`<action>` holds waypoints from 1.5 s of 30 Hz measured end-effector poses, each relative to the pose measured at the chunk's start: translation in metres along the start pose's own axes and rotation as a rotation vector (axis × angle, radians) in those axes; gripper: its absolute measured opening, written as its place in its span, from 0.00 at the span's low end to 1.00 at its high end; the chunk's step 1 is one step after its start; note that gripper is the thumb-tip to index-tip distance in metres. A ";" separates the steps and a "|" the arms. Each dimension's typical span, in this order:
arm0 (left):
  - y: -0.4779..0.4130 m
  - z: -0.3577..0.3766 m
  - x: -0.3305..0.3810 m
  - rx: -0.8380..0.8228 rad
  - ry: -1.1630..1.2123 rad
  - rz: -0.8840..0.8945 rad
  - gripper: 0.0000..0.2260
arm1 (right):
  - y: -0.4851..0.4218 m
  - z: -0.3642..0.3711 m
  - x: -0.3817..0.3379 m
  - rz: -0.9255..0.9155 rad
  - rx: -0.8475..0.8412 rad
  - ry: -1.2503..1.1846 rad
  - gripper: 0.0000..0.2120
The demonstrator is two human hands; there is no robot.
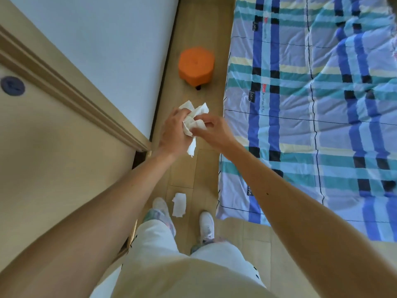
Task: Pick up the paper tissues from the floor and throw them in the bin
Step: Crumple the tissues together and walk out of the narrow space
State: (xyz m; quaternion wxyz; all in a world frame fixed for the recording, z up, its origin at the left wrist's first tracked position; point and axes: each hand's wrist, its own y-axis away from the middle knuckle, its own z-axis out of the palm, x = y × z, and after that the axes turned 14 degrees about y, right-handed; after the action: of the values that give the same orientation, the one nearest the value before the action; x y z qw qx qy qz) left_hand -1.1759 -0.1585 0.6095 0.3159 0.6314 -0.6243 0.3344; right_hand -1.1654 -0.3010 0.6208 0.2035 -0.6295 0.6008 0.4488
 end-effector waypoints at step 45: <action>0.284 0.248 -0.695 -0.195 -0.105 -0.598 0.21 | -0.011 0.614 0.599 -0.009 -0.567 0.892 0.35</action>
State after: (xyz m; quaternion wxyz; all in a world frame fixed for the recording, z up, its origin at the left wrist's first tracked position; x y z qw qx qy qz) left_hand -1.4508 0.0340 -0.1069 0.4265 0.7699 -0.4559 0.1321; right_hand -1.4268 -0.1542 -0.1833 -0.2485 -0.7921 0.4813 0.2814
